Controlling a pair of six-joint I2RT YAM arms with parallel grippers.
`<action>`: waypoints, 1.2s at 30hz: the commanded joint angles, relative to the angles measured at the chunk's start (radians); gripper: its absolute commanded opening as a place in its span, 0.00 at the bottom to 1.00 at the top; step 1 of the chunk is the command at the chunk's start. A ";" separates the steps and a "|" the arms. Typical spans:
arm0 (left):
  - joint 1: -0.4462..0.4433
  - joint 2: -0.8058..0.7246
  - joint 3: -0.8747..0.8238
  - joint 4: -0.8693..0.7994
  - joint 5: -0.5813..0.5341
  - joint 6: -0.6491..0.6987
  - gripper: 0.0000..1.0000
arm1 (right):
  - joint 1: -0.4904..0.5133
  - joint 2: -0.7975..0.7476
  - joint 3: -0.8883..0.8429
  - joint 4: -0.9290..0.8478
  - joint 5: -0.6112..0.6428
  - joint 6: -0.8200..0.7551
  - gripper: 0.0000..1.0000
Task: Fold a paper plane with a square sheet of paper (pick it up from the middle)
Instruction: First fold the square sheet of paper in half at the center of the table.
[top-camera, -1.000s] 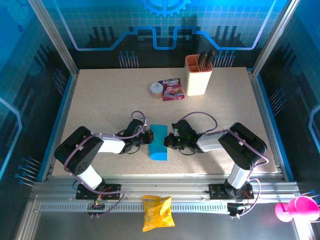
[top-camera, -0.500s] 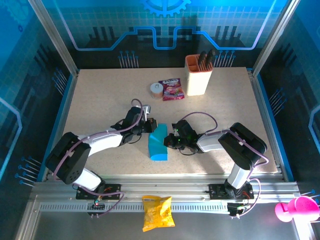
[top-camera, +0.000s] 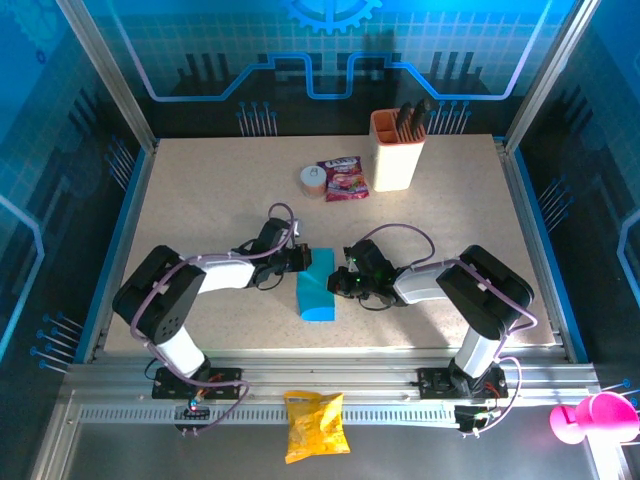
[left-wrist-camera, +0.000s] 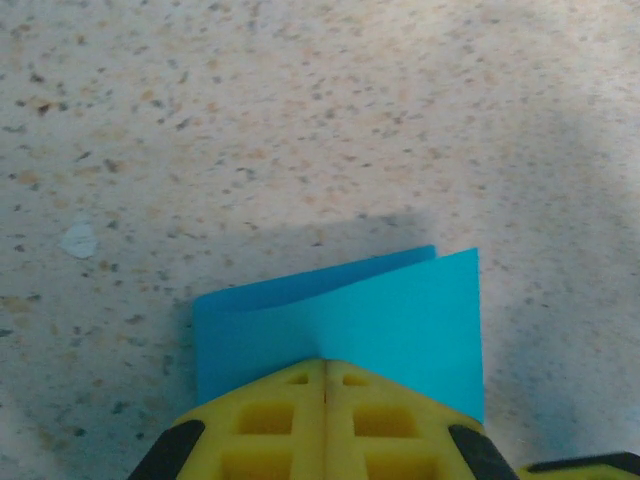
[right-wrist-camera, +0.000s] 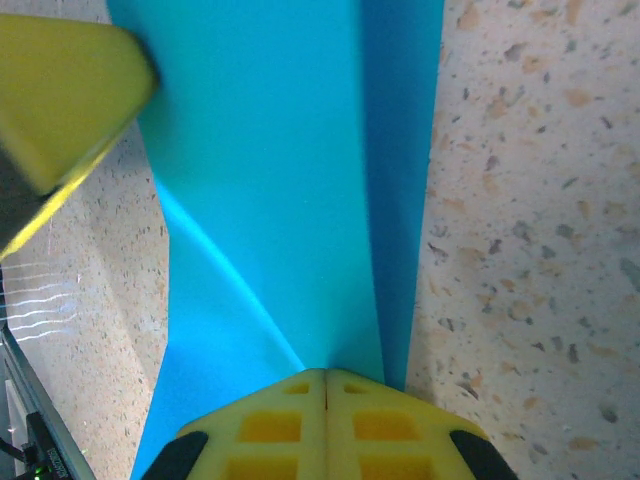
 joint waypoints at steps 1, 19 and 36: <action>0.016 0.041 -0.006 0.038 -0.047 0.027 0.00 | 0.048 0.121 -0.006 -0.063 0.026 -0.010 0.00; -0.004 -0.261 -0.102 -0.037 0.088 -0.040 0.03 | 0.057 0.133 -0.007 -0.078 0.047 -0.016 0.00; -0.216 -0.384 -0.295 -0.045 0.075 -0.104 0.04 | 0.057 0.148 -0.007 -0.088 0.069 -0.020 0.00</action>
